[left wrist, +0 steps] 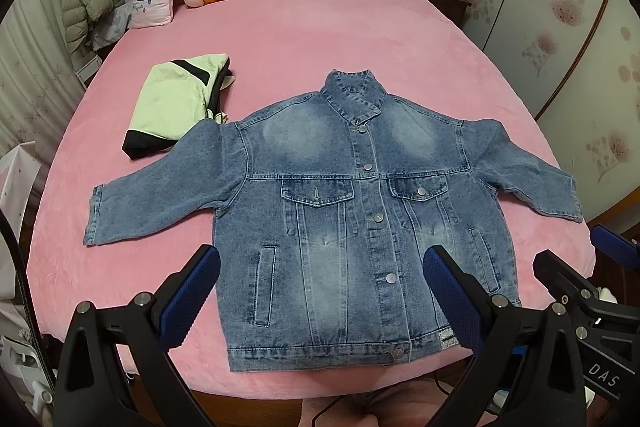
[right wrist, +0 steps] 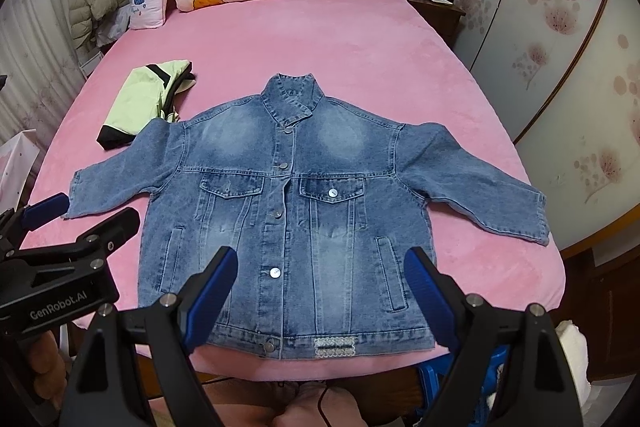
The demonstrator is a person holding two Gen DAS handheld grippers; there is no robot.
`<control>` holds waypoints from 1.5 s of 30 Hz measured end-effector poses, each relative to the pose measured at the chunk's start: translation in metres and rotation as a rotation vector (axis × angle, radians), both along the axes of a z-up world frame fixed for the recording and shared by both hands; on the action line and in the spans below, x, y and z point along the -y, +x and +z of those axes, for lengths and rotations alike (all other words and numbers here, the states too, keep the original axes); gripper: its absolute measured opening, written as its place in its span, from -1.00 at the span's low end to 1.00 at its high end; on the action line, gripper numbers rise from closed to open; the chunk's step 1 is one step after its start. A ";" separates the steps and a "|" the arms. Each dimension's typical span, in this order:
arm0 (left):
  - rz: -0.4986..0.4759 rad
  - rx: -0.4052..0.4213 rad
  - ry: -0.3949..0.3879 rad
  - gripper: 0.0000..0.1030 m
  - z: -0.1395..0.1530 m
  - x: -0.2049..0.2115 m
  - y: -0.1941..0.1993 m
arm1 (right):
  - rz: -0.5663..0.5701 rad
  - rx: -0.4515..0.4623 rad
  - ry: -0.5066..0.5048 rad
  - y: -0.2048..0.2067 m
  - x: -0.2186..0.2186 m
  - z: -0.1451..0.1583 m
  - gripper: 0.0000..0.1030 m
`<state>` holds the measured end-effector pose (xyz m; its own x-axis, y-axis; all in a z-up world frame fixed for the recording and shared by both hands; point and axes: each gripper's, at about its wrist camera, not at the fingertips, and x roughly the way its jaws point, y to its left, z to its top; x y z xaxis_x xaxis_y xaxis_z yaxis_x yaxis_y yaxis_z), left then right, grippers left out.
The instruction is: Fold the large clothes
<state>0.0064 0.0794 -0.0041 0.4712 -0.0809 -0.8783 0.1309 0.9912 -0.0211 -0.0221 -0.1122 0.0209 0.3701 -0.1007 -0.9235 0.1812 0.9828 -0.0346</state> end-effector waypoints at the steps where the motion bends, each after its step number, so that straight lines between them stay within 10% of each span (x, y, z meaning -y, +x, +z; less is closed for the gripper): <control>1: -0.001 0.001 -0.001 0.96 0.000 -0.001 0.001 | -0.001 0.000 0.000 0.000 0.000 0.000 0.66; 45: -0.048 0.024 -0.009 0.96 0.004 0.019 0.015 | -0.060 0.040 0.014 -0.009 0.018 0.008 0.55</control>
<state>0.0215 0.0602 -0.0002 0.4876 -0.1117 -0.8659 0.1790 0.9835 -0.0261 -0.0309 -0.1305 0.0290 0.4000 -0.1112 -0.9097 0.2408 0.9705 -0.0128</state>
